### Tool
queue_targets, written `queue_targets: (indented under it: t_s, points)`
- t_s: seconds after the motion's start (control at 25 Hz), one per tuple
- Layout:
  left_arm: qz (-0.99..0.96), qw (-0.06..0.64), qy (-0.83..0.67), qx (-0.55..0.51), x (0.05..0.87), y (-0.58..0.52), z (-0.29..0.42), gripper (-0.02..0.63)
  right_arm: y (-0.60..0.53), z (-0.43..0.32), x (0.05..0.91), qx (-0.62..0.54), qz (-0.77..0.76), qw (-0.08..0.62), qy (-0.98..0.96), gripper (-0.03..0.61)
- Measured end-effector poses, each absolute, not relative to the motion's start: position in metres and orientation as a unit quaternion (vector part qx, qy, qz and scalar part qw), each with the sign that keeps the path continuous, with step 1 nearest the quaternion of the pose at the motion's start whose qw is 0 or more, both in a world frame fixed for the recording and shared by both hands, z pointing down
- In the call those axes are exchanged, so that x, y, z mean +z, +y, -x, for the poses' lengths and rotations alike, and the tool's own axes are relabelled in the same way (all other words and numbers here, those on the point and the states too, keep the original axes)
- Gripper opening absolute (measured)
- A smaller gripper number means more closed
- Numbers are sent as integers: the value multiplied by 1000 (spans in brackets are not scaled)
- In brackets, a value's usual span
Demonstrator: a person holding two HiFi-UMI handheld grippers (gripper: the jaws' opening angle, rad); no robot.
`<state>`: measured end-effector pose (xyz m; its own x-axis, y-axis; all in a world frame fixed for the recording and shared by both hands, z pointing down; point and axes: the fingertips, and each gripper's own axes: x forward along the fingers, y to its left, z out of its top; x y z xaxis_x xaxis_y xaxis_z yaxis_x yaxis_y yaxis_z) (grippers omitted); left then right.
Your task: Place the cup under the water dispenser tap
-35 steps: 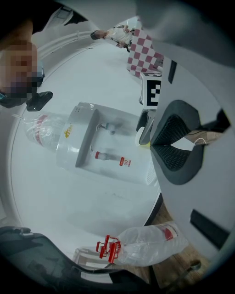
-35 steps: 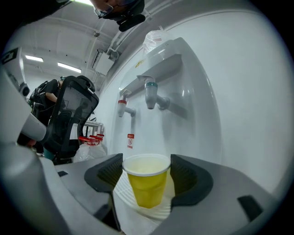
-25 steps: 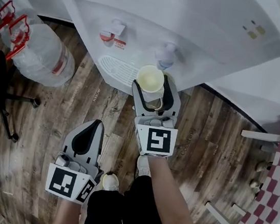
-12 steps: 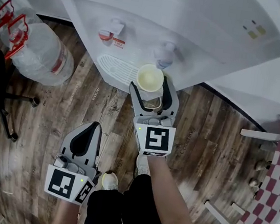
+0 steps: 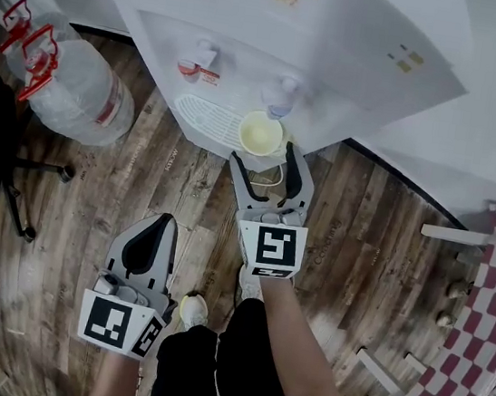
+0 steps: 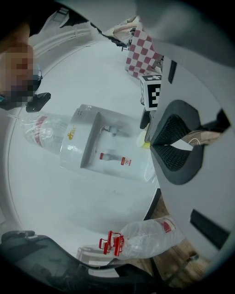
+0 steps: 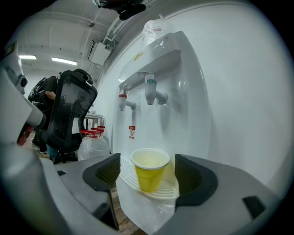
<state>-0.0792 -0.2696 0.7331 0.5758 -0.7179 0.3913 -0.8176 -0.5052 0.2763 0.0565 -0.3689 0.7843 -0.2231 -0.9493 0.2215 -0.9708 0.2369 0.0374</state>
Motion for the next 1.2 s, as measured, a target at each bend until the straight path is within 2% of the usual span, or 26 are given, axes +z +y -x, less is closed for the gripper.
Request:
queue_targets:
  t_s: [0.56,0.88,1.08,1.2]
  points:
    - [-858,228,-444,120,621,-244,61,15,-310,-66,696,101,-580,137,-796,346]
    - [-862,238,-429,124,543,-222,53,15,-276,-65,612,133,-560,136,-807,219]
    - [-860,252,-429,111,505,-207,61,14,-254,-57,572,144,-538,139,-819,89]
    - [-866,241,-421,118,479,-195,62,14,-235,-58,547,152,-527,144,-824,45]
